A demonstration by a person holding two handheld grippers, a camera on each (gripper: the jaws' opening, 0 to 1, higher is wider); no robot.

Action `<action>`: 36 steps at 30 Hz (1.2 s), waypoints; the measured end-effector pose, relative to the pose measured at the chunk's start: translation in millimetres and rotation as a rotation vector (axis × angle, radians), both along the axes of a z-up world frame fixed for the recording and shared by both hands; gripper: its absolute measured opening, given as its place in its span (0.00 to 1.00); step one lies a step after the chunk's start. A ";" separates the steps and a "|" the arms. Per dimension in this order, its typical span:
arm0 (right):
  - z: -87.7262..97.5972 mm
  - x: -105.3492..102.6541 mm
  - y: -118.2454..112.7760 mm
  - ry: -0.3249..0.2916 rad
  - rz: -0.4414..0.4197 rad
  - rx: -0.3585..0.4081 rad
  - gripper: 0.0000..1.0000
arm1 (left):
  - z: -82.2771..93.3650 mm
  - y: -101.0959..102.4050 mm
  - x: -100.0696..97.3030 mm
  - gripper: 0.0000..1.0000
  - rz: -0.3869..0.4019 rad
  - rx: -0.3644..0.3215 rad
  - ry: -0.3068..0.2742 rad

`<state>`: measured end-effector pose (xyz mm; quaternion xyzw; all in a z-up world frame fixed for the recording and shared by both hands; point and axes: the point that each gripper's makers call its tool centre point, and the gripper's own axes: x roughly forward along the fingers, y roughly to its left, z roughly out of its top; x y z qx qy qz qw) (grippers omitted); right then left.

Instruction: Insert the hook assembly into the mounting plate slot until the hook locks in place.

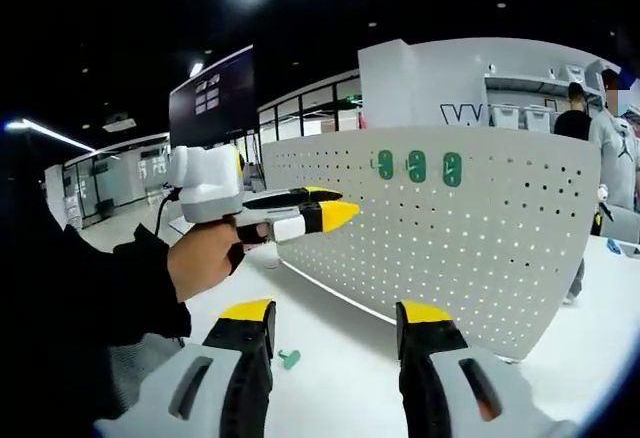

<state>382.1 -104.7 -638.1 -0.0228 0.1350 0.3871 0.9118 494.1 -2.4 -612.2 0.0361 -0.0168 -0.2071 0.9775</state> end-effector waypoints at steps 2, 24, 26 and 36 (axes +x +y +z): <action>-0.6 0.0 3.4 0.000 0.008 -0.002 0.46 | -2.6 7.9 -4.2 0.32 0.005 -0.008 0.004; -7.6 -6.1 46.3 0.010 0.136 -0.026 0.46 | -11.9 100.9 -67.1 0.33 0.151 -0.006 0.005; -9.2 -5.3 49.7 0.015 0.146 -0.029 0.46 | -17.1 110.4 -71.2 0.33 0.170 -0.008 0.016; -22.2 -2.6 74.6 0.041 0.208 -0.059 0.46 | -34.4 140.4 -103.7 0.34 0.245 0.022 0.029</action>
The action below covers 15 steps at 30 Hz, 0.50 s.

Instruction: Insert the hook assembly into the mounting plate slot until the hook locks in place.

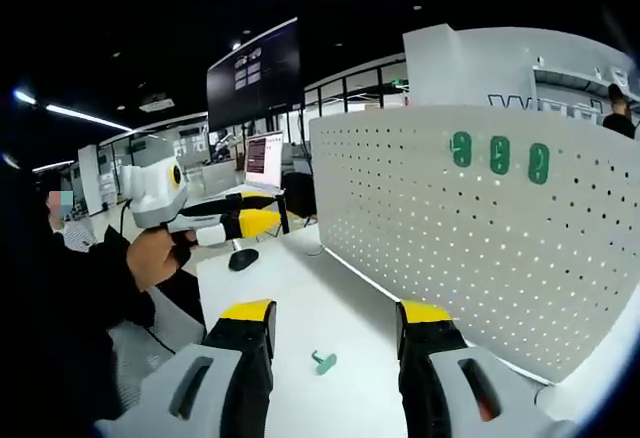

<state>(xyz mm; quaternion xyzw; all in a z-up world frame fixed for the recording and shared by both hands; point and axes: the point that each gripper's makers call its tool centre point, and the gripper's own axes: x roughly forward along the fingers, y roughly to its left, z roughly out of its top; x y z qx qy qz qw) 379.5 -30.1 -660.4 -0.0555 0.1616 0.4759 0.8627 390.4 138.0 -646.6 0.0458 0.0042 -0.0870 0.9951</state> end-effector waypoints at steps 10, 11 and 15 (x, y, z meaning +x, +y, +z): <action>-20.9 5.6 23.8 0.031 0.054 -0.059 0.45 | -19.8 18.9 -18.9 0.35 0.017 -0.020 0.027; -24.5 5.8 27.0 0.038 0.060 -0.066 0.45 | -22.0 19.3 -19.6 0.35 0.016 -0.021 0.030; -36.1 5.6 38.1 0.054 0.084 -0.096 0.45 | -26.3 14.9 -20.6 0.36 -0.009 -0.030 0.037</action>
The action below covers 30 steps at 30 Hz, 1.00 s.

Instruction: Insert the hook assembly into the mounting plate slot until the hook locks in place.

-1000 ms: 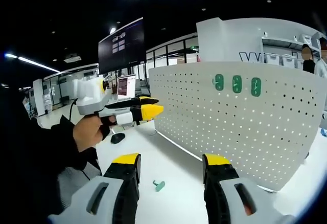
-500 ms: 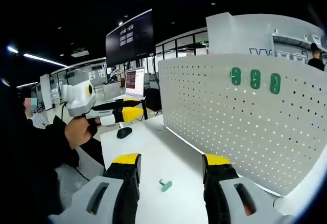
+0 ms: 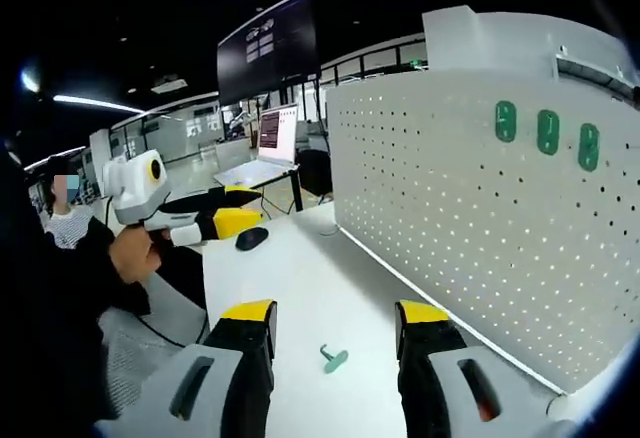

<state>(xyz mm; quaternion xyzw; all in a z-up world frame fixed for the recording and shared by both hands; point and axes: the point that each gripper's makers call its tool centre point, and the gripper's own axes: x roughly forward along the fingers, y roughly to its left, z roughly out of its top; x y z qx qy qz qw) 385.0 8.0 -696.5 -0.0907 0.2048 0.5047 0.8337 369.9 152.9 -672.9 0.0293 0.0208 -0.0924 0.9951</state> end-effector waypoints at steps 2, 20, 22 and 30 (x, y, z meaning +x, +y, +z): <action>-5.6 1.2 5.0 0.004 0.009 -0.015 0.45 | 0.0 -4.2 0.3 0.36 -0.023 0.002 -0.004; -68.2 17.9 26.5 0.066 0.041 -0.168 0.42 | -11.0 -3.8 0.2 0.37 -0.062 -0.002 0.022; -75.9 20.5 27.1 0.070 0.040 -0.187 0.42 | -11.3 -4.5 0.1 0.37 -0.066 -0.004 0.024; -108.1 26.4 24.9 0.112 0.027 -0.259 0.39 | -13.0 -8.2 0.0 0.38 -0.084 0.000 0.030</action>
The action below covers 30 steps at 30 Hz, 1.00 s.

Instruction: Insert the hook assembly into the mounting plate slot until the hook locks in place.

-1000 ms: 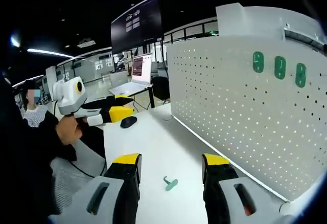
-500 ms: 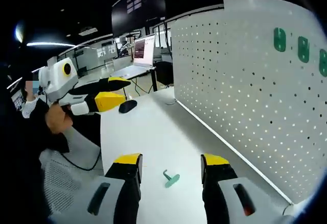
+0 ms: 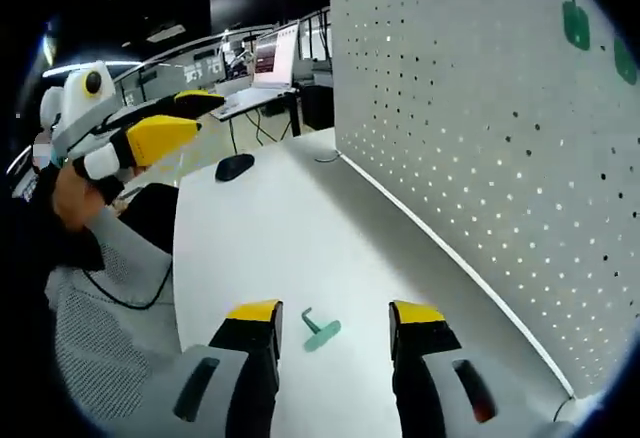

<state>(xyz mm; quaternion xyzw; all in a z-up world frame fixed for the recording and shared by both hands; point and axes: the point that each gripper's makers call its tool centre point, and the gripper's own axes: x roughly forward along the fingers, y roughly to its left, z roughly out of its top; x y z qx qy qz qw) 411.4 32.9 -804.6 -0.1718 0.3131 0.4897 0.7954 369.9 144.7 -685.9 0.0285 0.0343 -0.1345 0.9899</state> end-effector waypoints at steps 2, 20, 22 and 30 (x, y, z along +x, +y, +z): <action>-8.0 0.7 0.9 0.016 -0.003 -0.014 0.38 | -0.8 -1.2 -0.1 0.38 -0.005 0.001 0.004; -56.4 -5.8 18.6 0.065 0.032 -0.127 0.26 | -4.7 -4.3 -0.3 0.37 -0.024 0.005 0.017; -61.6 -5.5 19.2 0.059 0.038 -0.152 0.25 | -5.1 -4.9 -0.4 0.37 -0.027 0.006 0.018; -73.9 -4.7 18.3 0.049 0.047 -0.207 0.17 | -4.9 -4.5 -0.8 0.36 -0.030 0.007 0.017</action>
